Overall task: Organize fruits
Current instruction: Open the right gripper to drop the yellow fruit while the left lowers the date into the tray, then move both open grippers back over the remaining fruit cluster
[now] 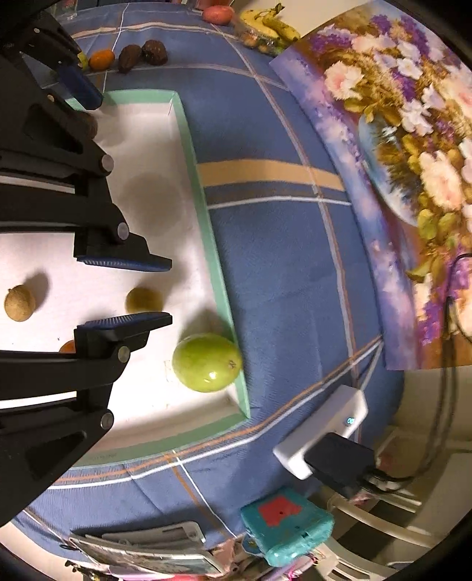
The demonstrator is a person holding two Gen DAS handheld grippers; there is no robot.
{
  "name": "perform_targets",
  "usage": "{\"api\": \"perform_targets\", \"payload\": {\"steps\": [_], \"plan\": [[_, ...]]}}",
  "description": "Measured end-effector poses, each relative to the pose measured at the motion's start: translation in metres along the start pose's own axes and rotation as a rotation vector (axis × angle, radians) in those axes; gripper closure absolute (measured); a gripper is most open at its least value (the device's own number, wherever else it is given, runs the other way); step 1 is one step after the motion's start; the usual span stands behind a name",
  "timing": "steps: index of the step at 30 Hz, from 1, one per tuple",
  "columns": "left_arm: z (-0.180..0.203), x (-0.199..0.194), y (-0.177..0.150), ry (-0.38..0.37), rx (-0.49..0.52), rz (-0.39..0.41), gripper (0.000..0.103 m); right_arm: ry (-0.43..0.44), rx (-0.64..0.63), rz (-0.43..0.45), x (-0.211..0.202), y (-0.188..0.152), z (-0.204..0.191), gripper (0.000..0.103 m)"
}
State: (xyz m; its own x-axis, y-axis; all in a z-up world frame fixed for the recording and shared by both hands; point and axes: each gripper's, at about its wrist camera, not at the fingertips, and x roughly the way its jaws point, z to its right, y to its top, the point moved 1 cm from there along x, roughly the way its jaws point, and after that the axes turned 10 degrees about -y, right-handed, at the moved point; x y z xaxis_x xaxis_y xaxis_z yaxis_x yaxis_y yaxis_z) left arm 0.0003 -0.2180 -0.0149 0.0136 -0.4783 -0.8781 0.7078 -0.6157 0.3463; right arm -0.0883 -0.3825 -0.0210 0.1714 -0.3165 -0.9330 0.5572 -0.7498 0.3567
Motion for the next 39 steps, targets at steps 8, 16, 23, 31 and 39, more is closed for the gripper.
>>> {"api": "perform_targets", "payload": {"steps": [8, 16, 23, 31, 39], "plan": [[-0.012, -0.028, 0.008, 0.011, -0.039, 0.054, 0.056, 0.010, -0.010, 0.056, -0.029, 0.000, -0.001, 0.080], [-0.034, -0.039, 0.008, 0.043, -0.111, 0.069, 0.056, 0.012, -0.028, 0.058, -0.038, -0.005, -0.008, 0.080], [-0.067, -0.051, 0.007, 0.148, -0.202, 0.099, 0.030, 0.006, -0.054, 0.038, -0.037, -0.009, -0.014, 0.073], [-0.105, -0.071, 0.002, 0.256, -0.283, 0.154, 0.001, 0.013, -0.078, 0.043, -0.037, -0.014, -0.023, 0.034], [-0.132, -0.093, -0.005, 0.302, -0.320, 0.187, 0.000, 0.028, -0.098, 0.101, -0.045, -0.022, -0.033, 0.006]]}}
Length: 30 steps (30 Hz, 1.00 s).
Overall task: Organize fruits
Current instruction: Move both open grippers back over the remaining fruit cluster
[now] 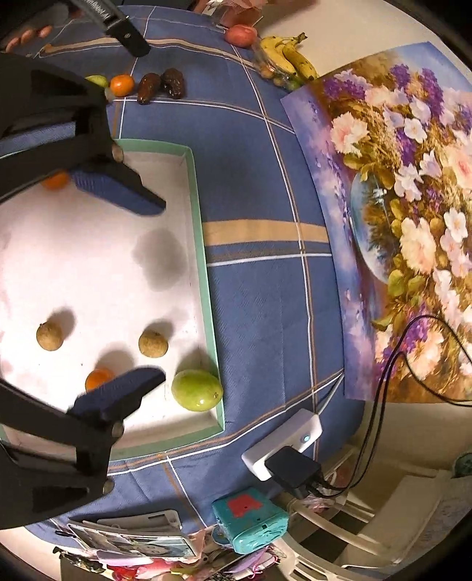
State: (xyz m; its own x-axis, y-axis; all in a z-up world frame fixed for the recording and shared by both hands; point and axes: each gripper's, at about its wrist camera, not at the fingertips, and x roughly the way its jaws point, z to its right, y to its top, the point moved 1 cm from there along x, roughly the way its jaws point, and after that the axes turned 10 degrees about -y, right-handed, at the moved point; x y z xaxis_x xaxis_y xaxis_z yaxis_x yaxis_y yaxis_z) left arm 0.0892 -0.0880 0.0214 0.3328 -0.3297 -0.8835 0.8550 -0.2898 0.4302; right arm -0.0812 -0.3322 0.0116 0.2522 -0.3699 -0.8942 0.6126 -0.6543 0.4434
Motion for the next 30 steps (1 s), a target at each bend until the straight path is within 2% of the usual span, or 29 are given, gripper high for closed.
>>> {"api": "perform_targets", "payload": {"steps": [15, 20, 23, 30], "plan": [[-0.033, -0.013, -0.014, -0.013, 0.012, -0.007, 0.000, 0.026, -0.022, 0.127, -0.030, -0.018, -0.027, 0.006], [-0.039, -0.008, -0.025, -0.044, -0.013, -0.033, 0.000, 0.065, -0.007, 0.097, -0.032, -0.032, -0.033, 0.006], [-0.040, -0.006, -0.029, -0.059, -0.027, -0.042, 0.000, 0.058, -0.025, 0.071, -0.031, -0.043, -0.041, 0.006], [-0.046, -0.003, -0.034, -0.106, -0.087, -0.033, 0.000, 0.080, -0.041, 0.017, -0.032, -0.066, -0.054, 0.006]]}}
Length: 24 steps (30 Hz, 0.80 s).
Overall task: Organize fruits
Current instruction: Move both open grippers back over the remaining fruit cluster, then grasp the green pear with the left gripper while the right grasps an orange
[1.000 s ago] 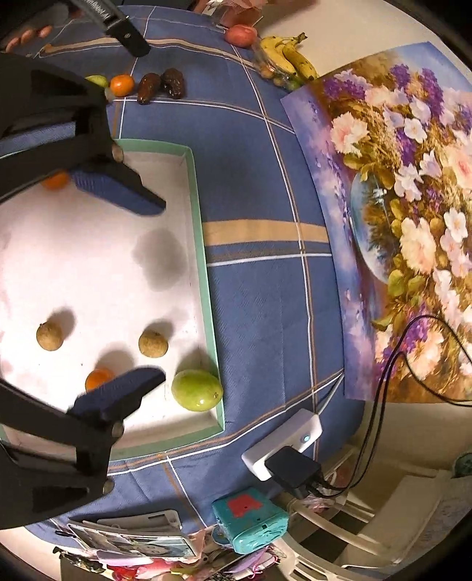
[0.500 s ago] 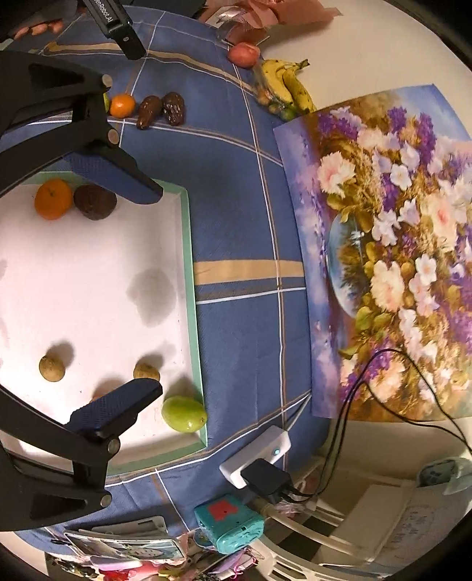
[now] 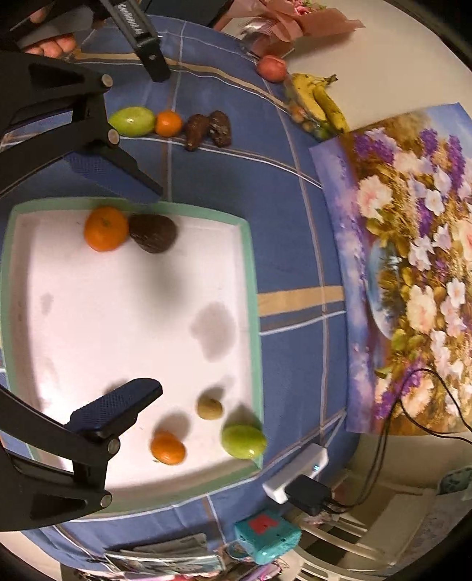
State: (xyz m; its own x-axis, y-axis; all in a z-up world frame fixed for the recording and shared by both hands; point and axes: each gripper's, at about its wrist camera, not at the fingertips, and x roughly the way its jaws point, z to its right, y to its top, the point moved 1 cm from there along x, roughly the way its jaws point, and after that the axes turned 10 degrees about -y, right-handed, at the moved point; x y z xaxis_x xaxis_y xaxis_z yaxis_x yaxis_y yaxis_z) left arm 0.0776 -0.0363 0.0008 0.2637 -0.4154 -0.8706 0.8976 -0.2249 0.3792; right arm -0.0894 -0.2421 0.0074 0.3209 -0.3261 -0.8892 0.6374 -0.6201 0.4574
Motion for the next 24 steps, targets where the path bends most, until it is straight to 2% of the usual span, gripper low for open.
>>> {"api": "perform_targets", "payload": {"steps": [5, 9, 13, 17, 19, 21, 23, 24], "plan": [[0.003, 0.011, -0.003, -0.015, 0.001, -0.004, 0.000, -0.029, 0.000, 0.004, -0.001, -0.004, -0.001, 0.006], [0.009, 0.025, -0.007, -0.061, 0.011, -0.052, 0.000, -0.024, 0.007, 0.015, -0.002, -0.001, 0.001, 0.006], [0.021, 0.035, -0.011, -0.039, 0.055, -0.074, 0.000, -0.056, -0.013, 0.023, 0.000, 0.001, 0.002, 0.006], [0.028, 0.044, -0.014, -0.016, 0.076, -0.104, 0.002, -0.043, -0.014, 0.025, 0.003, 0.002, 0.002, 0.006], [0.030, 0.048, -0.014, -0.017, 0.075, -0.113, 0.010, -0.044, -0.018, 0.028, 0.003, 0.002, 0.002, 0.006], [0.031, 0.051, -0.014, -0.019, 0.077, -0.126, 0.023, -0.048, -0.023, 0.028, 0.004, 0.002, 0.001, 0.006], [0.033, 0.054, -0.015, -0.025, 0.080, -0.137, 0.028, -0.049, -0.029, 0.029, 0.004, 0.002, 0.000, 0.006], [0.033, 0.055, -0.015, -0.034, 0.078, -0.143, 0.033, -0.048, -0.031, 0.030, 0.003, 0.002, -0.001, 0.006]]}}
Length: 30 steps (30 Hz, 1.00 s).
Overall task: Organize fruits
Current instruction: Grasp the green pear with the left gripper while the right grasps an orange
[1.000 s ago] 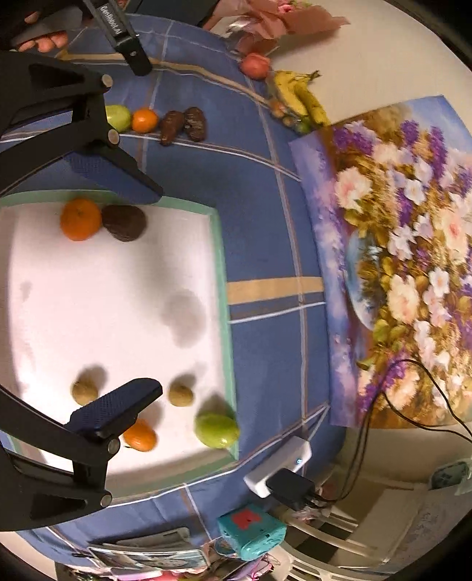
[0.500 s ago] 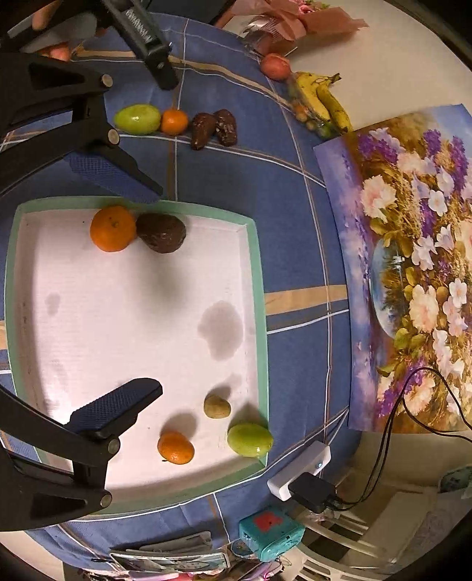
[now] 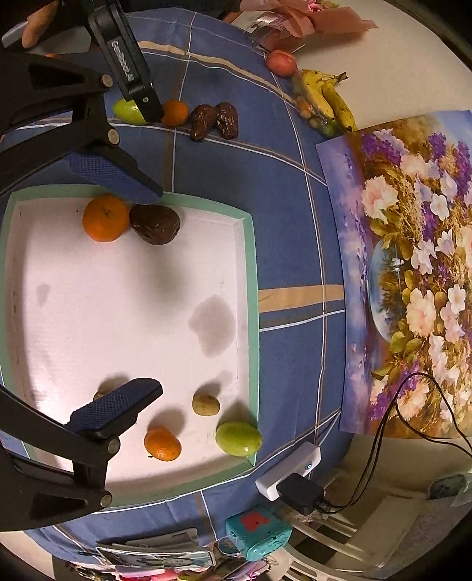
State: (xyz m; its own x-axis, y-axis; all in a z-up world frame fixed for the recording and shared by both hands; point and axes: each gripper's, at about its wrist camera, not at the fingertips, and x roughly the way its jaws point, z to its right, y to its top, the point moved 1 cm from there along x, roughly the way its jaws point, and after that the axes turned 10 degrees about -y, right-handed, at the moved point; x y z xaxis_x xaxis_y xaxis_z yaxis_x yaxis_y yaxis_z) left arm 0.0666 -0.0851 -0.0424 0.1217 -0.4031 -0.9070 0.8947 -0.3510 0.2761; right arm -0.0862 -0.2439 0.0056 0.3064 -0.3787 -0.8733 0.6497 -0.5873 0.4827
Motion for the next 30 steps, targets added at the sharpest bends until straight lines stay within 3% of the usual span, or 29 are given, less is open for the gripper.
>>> {"api": "perform_targets", "payload": {"steps": [4, 7, 21, 30], "plan": [[0.002, 0.003, 0.000, -0.002, -0.002, -0.015, 0.045, 0.004, -0.004, 0.007, -0.002, 0.001, -0.002, 0.006], [0.002, 0.004, 0.000, 0.002, 0.000, -0.020, 0.062, 0.002, -0.011, 0.012, -0.004, 0.002, -0.004, 0.006], [-0.020, -0.045, 0.011, -0.084, -0.072, 0.095, 0.062, 0.043, 0.009, 0.035, -0.007, 0.005, -0.010, 0.006], [-0.062, -0.075, 0.029, -0.064, -0.151, 0.185, 0.062, 0.122, -0.011, 0.078, -0.011, 0.008, -0.030, 0.006]]}}
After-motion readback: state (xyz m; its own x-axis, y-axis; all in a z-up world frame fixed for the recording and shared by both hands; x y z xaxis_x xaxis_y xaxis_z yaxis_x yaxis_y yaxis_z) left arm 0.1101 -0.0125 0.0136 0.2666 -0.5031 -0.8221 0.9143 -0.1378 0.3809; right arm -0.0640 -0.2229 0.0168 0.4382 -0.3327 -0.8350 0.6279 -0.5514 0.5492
